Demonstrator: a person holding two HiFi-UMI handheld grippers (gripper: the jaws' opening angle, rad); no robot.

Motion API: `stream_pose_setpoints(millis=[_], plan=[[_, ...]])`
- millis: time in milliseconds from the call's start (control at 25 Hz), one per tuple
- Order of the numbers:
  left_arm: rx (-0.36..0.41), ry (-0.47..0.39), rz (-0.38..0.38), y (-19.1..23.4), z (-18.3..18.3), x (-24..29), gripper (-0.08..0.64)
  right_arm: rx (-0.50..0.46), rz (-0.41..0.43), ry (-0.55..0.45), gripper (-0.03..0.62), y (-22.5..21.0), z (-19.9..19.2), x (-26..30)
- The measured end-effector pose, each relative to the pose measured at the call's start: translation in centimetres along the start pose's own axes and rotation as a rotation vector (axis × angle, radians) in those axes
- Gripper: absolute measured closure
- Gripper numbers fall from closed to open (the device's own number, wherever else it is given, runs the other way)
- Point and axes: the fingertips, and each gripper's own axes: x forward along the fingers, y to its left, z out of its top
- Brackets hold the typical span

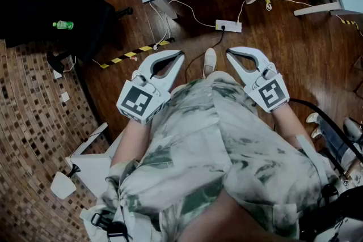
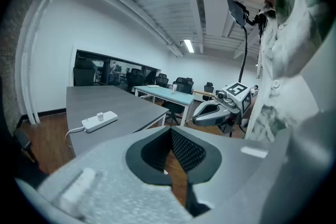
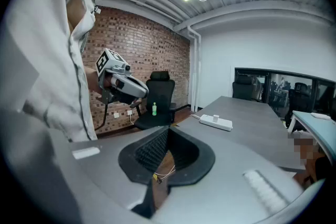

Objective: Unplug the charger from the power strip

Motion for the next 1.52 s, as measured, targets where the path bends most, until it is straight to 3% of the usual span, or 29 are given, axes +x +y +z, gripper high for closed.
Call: stream_pose_setpoints(millis=[200, 480, 760, 1200, 1320, 1520], plan=[[0.005, 0.006, 0.023, 1.5, 2.7, 5.5, 0.560, -0.033, 0.014, 0.020, 0.586, -6.7, -1.1, 0.0], [0.036, -0.019, 0.026, 3.6, 5.7, 7.3, 0.560, -0.047, 0.027, 0.011, 0.586, -10.1, 0.5, 1.4], [0.042, -0.004, 0.016, 7.9, 6.1, 10.0, 0.560, -0.055, 0.025, 0.038, 0.586, -13.2, 0.3, 5.0], [0.082, 0.043, -0.004, 22.2, 5.8, 15.3, 0.557, -0.140, 0.019, 0.133, 0.586, -20.6, 0.1, 15.9], [0.057, 0.078, -0.015, 25.9, 4.8, 17.3, 0.463, -0.125, 0.010, 0.178, 0.586, -22.8, -1.0, 19.1], [0.111, 0.145, -0.036, 30.5, 3.2, 20.6, 0.444, -0.110, -0.005, 0.261, 0.586, -26.3, -2.6, 24.1]])
